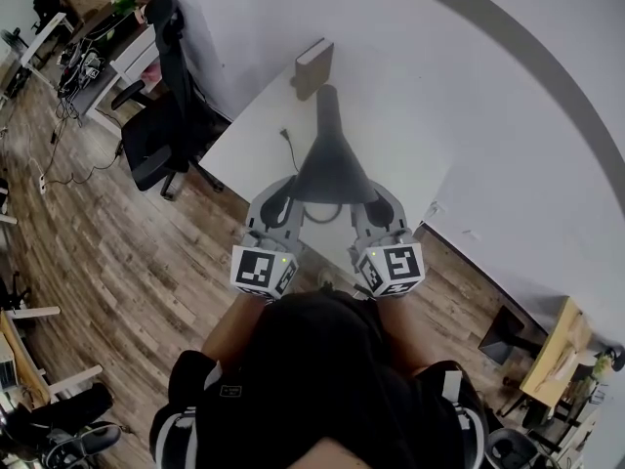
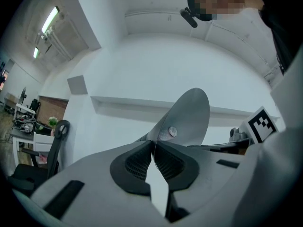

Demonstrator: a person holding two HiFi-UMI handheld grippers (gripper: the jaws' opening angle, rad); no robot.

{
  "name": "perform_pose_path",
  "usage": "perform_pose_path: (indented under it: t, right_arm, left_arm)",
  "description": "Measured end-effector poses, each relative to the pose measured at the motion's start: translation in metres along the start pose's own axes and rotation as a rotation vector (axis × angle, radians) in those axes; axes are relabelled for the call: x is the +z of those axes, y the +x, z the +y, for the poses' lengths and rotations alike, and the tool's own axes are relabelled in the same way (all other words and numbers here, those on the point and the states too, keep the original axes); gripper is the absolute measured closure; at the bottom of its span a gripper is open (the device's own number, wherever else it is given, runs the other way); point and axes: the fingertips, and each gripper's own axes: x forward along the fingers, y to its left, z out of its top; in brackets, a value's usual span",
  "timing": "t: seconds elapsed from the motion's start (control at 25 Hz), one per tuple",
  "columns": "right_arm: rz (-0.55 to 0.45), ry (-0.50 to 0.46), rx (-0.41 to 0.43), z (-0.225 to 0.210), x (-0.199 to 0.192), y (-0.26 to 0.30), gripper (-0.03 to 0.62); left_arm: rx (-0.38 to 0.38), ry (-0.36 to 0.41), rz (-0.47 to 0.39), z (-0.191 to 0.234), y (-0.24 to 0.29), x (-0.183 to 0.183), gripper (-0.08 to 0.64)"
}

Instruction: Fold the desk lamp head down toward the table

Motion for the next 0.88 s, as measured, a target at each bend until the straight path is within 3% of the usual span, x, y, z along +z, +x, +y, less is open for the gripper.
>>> perform_pose_path:
  t: [0.88]
  right_arm:
    - [0.08, 0.012, -0.027, -0.006, -0.05, 0.006, 0.566]
  left_arm:
    - [0.013, -0.018, 0.05, 0.01, -0.005, -0.051, 0.523]
